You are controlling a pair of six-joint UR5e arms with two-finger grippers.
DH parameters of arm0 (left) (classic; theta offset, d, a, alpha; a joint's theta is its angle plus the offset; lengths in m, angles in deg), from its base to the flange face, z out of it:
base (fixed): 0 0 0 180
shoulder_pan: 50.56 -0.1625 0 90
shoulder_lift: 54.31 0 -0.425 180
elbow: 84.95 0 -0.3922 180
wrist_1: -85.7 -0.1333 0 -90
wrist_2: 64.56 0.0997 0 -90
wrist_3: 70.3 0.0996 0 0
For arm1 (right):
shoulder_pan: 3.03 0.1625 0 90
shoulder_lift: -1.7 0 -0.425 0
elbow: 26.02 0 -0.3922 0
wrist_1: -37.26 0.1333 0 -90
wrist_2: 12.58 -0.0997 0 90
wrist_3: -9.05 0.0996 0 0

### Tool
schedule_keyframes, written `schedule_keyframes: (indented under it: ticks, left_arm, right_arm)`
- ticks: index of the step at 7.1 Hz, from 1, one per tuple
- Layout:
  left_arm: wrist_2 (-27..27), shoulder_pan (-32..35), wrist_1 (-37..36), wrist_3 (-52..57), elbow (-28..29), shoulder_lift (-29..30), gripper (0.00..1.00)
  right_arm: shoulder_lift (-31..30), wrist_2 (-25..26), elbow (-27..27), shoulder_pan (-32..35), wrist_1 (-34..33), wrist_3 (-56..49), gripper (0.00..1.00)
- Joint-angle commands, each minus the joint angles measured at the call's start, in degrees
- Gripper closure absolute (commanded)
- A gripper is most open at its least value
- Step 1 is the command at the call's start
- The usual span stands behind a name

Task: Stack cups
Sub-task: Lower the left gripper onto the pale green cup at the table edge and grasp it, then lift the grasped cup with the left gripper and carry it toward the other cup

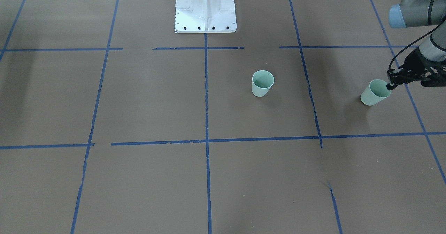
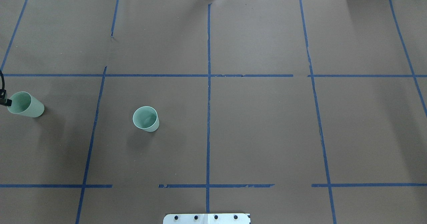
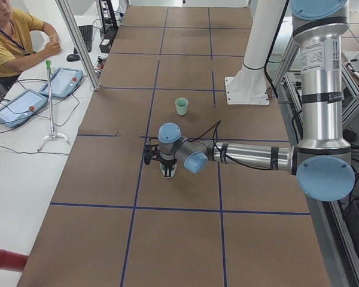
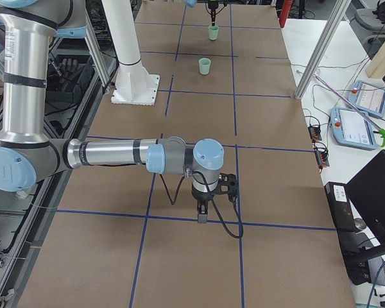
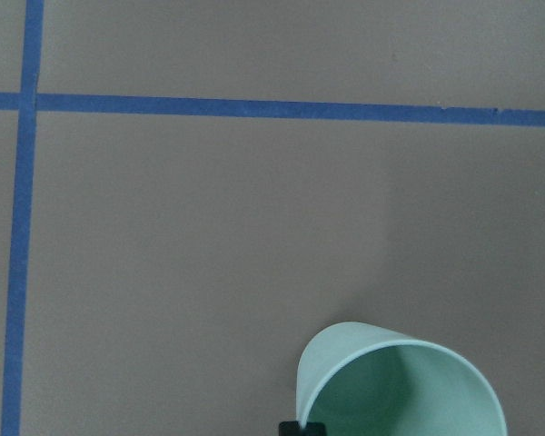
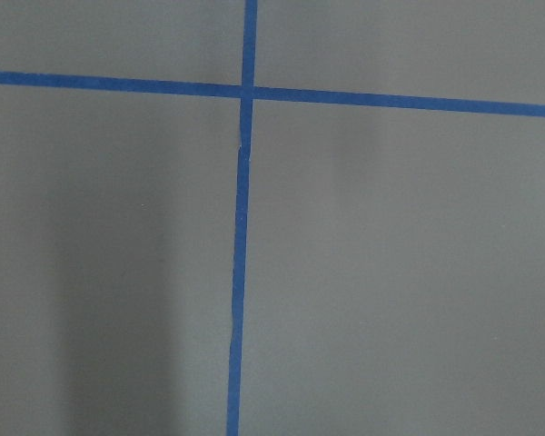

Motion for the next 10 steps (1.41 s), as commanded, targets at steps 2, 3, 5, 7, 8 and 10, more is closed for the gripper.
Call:
schedule_keyframes:
  ticks: [2, 3, 5, 7, 8, 10]
  left_arm:
    - [-4.1, 0.7, -6.7, -0.1, -7.2, 0.8, 1.00]
    - [-4.2, 0.9, -16.2, -0.2, -12.1, 4.3, 1.00]
    - [-3.7, 1.0, -29.6, -10.2, -16.8, 14.6, 1.00]
    - [-3.5, -5.6, -30.6, -25.7, -16.3, 23.5, 1.00]
    - [-1.0, -10.0, -30.7, -32.6, -16.2, 26.3, 1.00]
    - [4.1, -17.0, -32.9, -39.8, -16.4, 29.8, 1.00]
  right_arm:
    - [0.0, 0.0, 0.0, 0.0, 0.0, 0.0, 0.00]
    - [0.0, 0.0, 0.0, 0.0, 0.0, 0.0, 0.00]
    - [0.0, 0.0, 0.0, -0.1, 0.0, 0.0, 0.00]
    - [0.0, 0.0, 0.0, 0.0, 0.0, 0.0, 0.00]
    - [0.0, 0.0, 0.0, 0.0, 0.0, 0.0, 0.00]
    - [0.0, 0.0, 0.0, -0.1, 0.0, 0.0, 0.00]
